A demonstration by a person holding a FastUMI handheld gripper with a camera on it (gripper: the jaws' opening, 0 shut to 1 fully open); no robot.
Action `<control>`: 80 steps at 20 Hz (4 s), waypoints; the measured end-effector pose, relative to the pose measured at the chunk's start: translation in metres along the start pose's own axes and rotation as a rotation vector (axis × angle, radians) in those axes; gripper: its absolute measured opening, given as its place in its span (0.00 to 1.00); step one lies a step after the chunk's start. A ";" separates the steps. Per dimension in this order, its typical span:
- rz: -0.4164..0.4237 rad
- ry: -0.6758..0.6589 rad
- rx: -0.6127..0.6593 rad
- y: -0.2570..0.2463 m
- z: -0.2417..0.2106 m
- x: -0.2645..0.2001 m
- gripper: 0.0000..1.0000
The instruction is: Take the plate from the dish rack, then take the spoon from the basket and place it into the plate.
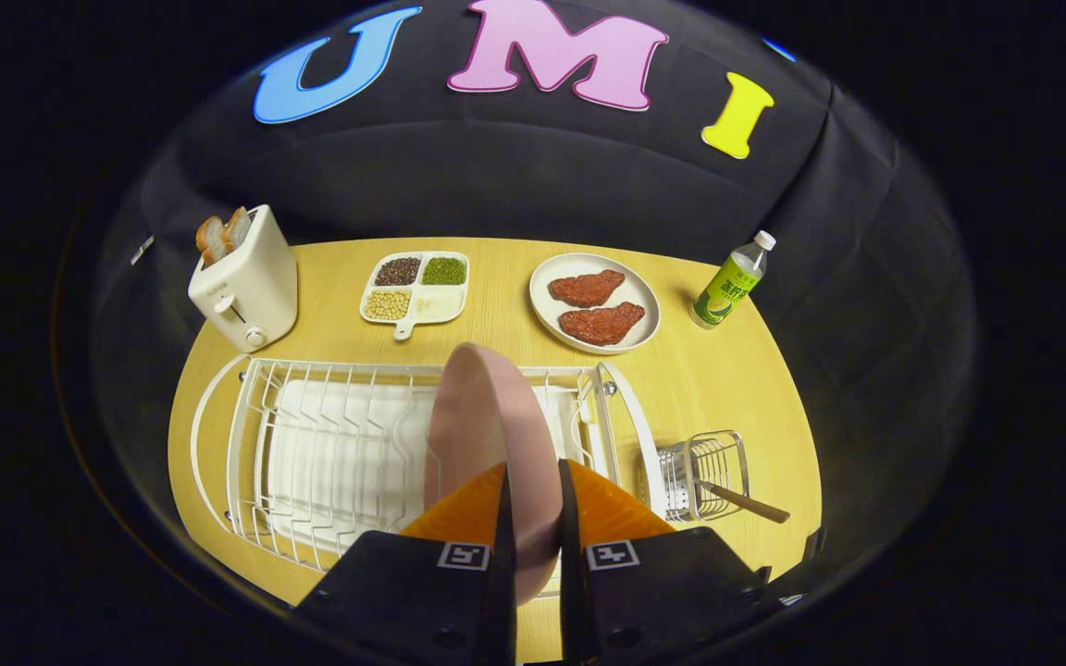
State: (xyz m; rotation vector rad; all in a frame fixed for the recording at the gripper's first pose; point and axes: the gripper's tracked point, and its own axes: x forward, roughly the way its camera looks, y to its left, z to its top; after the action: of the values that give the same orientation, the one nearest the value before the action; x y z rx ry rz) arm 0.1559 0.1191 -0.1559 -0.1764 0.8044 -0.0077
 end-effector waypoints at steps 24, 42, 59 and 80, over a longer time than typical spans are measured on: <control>0.318 -0.165 0.067 -0.024 -0.020 -0.139 0.21; 0.666 0.193 0.205 -0.030 -0.234 -0.040 0.21; 0.580 0.016 0.189 -0.098 -0.221 -0.020 0.99; 0.305 -0.636 -0.006 -0.210 -0.086 0.050 0.99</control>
State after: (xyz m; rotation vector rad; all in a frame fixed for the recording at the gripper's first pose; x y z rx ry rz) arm 0.1417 -0.1046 -0.2171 -0.0518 0.1899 0.3245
